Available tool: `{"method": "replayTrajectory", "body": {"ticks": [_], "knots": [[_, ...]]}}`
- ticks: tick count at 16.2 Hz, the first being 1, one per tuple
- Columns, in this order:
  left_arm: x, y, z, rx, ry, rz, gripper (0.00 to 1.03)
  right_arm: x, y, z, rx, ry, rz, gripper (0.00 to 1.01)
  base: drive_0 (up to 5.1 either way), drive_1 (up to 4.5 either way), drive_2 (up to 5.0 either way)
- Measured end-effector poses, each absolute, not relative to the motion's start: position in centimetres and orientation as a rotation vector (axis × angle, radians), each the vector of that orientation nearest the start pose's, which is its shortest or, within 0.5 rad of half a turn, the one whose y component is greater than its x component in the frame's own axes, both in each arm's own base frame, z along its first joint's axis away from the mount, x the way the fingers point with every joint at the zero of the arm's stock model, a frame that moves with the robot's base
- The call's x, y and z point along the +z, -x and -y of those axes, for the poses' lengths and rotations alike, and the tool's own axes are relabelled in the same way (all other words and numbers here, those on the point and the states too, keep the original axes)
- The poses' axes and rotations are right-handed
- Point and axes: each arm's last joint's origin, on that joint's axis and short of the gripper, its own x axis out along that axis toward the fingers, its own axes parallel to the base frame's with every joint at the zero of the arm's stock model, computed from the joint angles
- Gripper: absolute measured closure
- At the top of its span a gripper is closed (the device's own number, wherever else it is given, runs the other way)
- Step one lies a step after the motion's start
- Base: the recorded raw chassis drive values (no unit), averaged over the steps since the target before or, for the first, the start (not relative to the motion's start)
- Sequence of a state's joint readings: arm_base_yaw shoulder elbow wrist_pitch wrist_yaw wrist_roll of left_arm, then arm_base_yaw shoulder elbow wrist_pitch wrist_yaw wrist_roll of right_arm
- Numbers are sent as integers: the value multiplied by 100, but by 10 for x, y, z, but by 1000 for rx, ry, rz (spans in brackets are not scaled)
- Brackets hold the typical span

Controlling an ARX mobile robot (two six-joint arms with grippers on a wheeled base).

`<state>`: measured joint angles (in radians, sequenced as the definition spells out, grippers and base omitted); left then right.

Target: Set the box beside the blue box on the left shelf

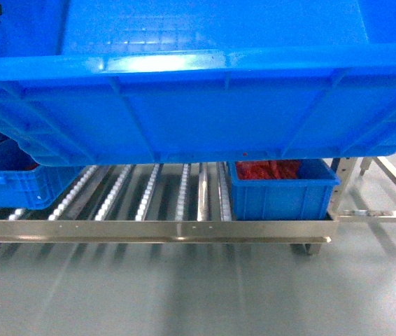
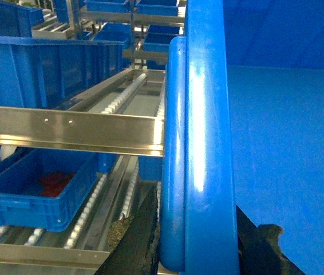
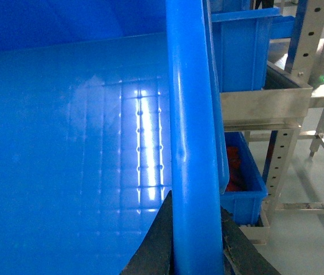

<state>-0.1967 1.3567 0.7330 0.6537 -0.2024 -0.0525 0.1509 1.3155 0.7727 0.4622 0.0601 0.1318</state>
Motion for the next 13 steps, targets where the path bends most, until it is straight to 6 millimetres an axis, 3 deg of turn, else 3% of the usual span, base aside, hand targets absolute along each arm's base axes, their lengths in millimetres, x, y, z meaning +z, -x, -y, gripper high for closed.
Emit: {"method": "replayTrajectory", "body": {"ticks": [13], "knots": [[270,-289,52,4,59,27,83,276,-287,-42,85,-122,-87,94,-503,243,243]]}}
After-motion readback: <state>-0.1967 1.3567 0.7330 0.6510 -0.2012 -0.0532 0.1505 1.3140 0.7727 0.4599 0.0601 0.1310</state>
